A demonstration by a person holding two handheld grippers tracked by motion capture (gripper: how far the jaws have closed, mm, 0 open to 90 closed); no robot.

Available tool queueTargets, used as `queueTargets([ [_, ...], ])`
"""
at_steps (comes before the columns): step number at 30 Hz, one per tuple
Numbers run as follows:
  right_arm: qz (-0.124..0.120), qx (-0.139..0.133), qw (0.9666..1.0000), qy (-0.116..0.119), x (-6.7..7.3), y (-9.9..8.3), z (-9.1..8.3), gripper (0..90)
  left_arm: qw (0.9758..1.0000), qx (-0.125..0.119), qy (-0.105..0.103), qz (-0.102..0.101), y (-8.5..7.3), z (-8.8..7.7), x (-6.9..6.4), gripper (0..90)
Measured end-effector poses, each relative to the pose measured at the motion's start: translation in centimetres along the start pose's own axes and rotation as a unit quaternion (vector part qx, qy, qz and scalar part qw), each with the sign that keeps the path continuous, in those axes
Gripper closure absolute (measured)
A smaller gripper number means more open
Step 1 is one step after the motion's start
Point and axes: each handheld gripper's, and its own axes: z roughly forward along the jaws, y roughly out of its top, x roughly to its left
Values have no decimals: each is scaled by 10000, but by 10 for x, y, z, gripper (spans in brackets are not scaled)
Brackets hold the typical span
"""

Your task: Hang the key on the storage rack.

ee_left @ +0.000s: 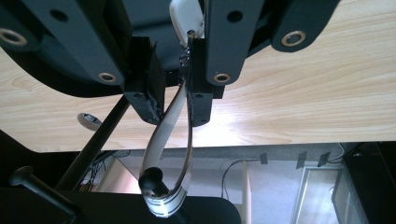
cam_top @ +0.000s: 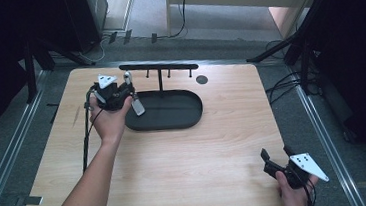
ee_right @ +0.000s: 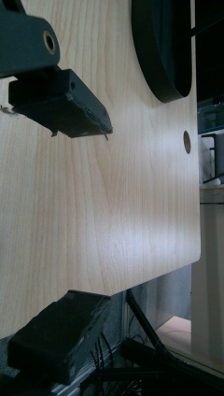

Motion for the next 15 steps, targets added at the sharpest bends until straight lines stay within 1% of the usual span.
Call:
queueTargets([
  [2,-1,-3,10000,3,0,0,0,147,10000,43,-11,-29,-1,2,2,754],
  [4,3,-1,10000,4,0,0,0,147,10000,36,-37,-68,-1,2,2,724],
  [5,4,0,10000,10,0,0,0,147,9999,20,-73,-119,-1,2,3,679],
  [7,6,3,10000,16,0,0,0,147,9999,3,-92,-118,-1,2,3,582],
  [8,4,6,10000,13,0,0,0,147,9996,-31,-257,-148,-2,1,4,564],
  [9,0,6,10000,12,0,0,0,147,9996,-31,-257,-148,-2,1,4,525],
  [10,-1,14,10000,9,0,0,0,147,9996,-79,-256,41,-2,0,3,478],
  [11,-14,9,10000,10,0,0,0,147,9994,-16,-344,5,-2,-1,2,472],
  [12,-14,9,10000,10,0,0,0,147,9994,-16,-344,5,-2,-1,2,446],
  [13,-20,9,10000,13,0,0,0,147,9990,-10,-440,102,-3,-1,1,386],
  [14,-19,11,10000,13,0,0,0,147,9990,-10,-440,102,-3,-1,1,353],
  [15,-16,11,10000,12,0,0,0,147,9987,-137,-406,265,-4,-5,-1,350],
])
